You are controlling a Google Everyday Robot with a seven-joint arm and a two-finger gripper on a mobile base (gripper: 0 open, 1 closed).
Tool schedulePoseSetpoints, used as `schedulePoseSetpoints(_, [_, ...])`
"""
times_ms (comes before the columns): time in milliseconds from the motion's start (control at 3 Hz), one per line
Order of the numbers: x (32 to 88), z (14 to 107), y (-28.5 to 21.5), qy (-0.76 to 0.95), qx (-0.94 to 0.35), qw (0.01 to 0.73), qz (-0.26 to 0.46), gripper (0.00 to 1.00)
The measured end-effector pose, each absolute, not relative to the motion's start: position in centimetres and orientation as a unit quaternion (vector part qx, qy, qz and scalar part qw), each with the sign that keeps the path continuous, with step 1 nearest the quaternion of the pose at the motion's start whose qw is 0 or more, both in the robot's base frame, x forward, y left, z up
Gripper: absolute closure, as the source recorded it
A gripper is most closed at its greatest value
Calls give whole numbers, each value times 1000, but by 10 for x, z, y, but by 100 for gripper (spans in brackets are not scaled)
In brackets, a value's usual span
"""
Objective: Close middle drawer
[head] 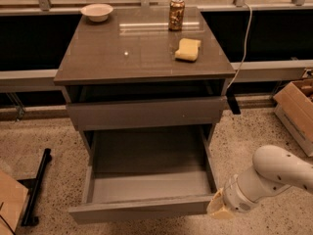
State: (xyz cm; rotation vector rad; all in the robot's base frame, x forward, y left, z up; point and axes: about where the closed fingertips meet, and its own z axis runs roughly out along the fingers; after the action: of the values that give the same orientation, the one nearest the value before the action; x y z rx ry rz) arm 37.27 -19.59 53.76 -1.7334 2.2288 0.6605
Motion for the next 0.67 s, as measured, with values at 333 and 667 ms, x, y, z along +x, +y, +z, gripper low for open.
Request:
schedulePoseSetpoints(333, [387,510,-181,759,-600,128,218,100])
schedulePoseSetpoints(667, [407,482,-173,757,-603,138,211,100])
